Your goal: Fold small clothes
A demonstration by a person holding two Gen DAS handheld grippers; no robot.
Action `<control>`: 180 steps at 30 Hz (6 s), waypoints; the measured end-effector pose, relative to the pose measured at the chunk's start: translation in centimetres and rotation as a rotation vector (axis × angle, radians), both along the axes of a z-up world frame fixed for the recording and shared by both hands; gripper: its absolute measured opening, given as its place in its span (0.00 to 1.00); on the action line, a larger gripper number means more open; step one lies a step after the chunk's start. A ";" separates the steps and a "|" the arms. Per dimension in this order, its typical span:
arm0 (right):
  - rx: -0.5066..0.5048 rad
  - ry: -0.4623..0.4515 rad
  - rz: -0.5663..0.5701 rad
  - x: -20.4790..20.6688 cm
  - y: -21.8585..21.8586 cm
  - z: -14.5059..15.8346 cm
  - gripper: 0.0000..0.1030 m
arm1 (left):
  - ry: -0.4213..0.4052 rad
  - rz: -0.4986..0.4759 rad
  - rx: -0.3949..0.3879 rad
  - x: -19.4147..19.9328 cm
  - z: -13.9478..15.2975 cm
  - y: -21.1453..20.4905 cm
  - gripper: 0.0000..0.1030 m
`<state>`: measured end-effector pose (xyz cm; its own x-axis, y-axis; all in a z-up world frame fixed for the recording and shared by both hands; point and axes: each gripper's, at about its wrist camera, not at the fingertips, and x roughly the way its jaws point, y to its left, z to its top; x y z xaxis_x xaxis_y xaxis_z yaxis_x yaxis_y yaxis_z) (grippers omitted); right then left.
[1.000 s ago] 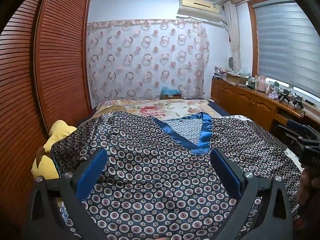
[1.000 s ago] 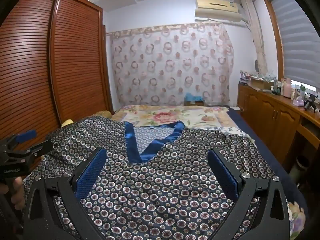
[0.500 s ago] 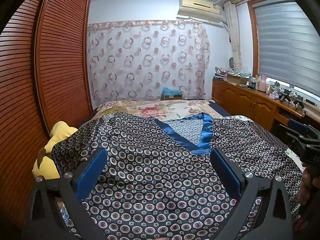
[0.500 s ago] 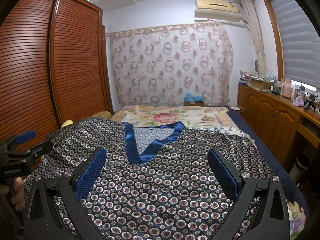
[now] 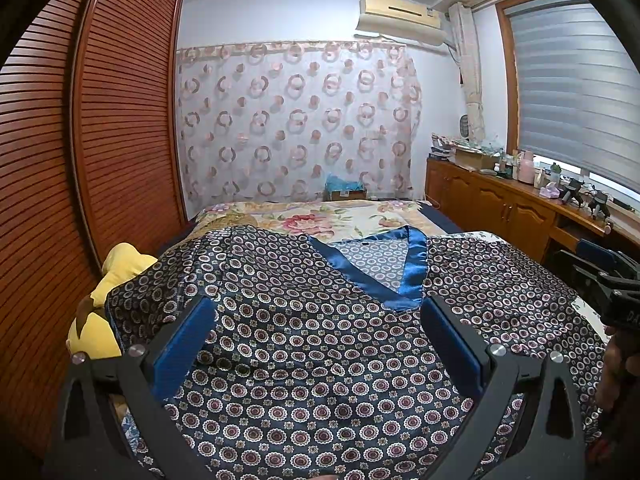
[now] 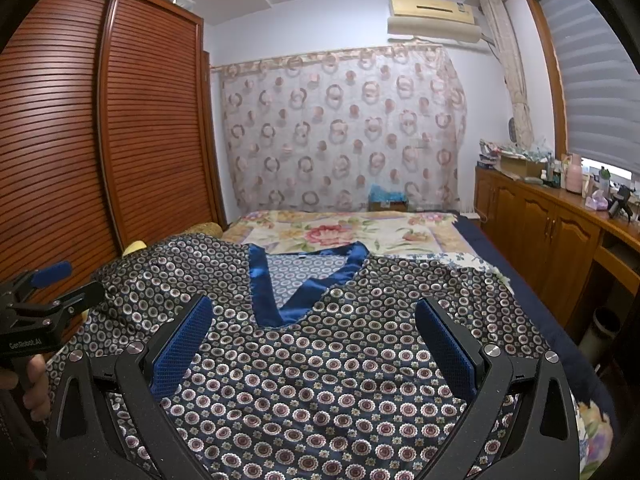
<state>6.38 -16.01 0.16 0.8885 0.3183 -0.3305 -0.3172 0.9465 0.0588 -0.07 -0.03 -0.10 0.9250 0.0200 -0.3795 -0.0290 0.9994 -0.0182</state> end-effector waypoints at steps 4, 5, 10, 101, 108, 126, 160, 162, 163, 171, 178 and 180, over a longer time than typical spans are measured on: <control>0.002 0.000 0.000 0.0 -0.1 0.0 1.00 | 0.000 0.001 0.001 0.0 0.0 0.0 1.00; 0.002 0.000 -0.001 0.0 0.0 0.0 1.00 | -0.001 0.002 0.001 0.0 0.0 0.0 1.00; 0.002 -0.002 0.000 0.0 0.2 0.0 1.00 | -0.005 0.002 0.002 -0.1 0.1 0.0 1.00; -0.147 0.137 0.305 5.6 11.3 -3.5 1.00 | 0.383 0.072 -0.003 5.6 -7.6 18.6 0.87; -0.164 0.152 0.321 5.8 11.9 -3.9 1.00 | 0.449 0.067 0.015 7.7 -8.4 19.6 0.39; -0.110 0.176 0.282 5.6 8.6 -4.7 1.00 | 0.201 -0.067 0.021 8.8 1.7 15.4 0.00; -0.171 0.148 0.557 8.6 16.1 0.6 0.82 | 0.074 0.000 -0.070 -0.3 3.1 18.5 0.53; -0.178 0.146 0.612 9.1 18.4 1.2 0.80 | 0.084 0.016 -0.076 -0.7 2.4 19.3 0.53; -0.182 0.148 0.642 9.4 19.9 1.4 0.78 | 0.087 0.021 -0.077 -0.9 2.1 19.5 0.53; -0.269 0.245 0.828 11.6 30.5 0.4 0.60 | 0.105 0.046 -0.095 -2.4 0.3 21.2 0.54; -0.393 0.359 0.878 13.1 35.8 -2.0 0.56 | 0.118 0.049 -0.104 -2.7 -0.6 21.7 0.55; -0.439 0.359 0.874 13.1 36.3 -2.6 0.32 | 0.121 0.047 -0.104 -2.9 -0.9 21.8 0.55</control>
<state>19.52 20.33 -2.40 0.2327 0.5914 -0.7721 -0.9342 0.3567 -0.0084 -2.93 21.81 -0.96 0.8713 0.0175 -0.4905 -0.0844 0.9898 -0.1147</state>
